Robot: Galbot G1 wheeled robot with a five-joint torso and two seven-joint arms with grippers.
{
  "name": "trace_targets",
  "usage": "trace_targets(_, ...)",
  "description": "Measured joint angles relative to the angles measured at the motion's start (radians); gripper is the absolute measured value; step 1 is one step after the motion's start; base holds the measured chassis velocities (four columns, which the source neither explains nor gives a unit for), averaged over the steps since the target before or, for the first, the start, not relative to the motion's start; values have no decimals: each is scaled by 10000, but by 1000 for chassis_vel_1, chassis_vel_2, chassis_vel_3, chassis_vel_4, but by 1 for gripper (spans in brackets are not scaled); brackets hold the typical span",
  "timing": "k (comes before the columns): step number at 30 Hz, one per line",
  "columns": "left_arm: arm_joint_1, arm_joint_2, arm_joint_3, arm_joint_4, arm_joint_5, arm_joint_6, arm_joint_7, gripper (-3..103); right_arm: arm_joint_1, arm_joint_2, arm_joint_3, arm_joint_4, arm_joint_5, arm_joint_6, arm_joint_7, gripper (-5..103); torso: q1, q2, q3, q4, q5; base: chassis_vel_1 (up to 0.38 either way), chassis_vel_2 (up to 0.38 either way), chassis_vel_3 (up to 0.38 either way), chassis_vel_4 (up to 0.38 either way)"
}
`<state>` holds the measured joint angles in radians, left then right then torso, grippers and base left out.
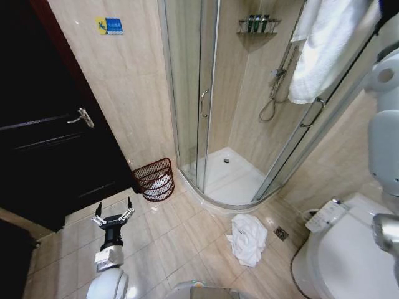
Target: Discard the used towel into the hamper.
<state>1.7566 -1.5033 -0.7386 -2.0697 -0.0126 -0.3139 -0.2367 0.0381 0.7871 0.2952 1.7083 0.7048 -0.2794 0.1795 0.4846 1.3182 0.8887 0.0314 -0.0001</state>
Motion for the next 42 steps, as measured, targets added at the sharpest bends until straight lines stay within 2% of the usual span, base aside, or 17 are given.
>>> trace_targets(1, 17, -1, -19, 0, -5, -33, 14, 100, -36, 12, 23, 6, 1, 2, 0, 24, 0, 0, 0, 0, 0, 0, 0, 0, 0)
trace_targets(2, 17, -1, -19, 0, -5, -33, 14, 100, -36, 12, 23, 6, 1, 2, 0, 24, 0, 0, 0, 0, 0, 0, 0, 0, 0)
trace_targets(5, 28, -1, -74, 65, -11, -137, 26, 100, -221, 18, 145, 109, 0, 7, 0, 8, 0, 0, 0, 0, -1, 0, 0, 0, 0)
trace_targets(8, 44, -2, -99, 90, -10, -174, 27, 100, -438, 9, 291, 262, 25, 9, 0, 2, 0, 0, 0, 0, -1, 0, 0, 0, 0)
trace_targets(42, 100, 313, -205, 120, -43, -304, 186, 100, -2525, -262, 1495, 1802, 439, -186, 377, 2, 0, 0, 0, 0, 0, 0, 0, 0, 0)
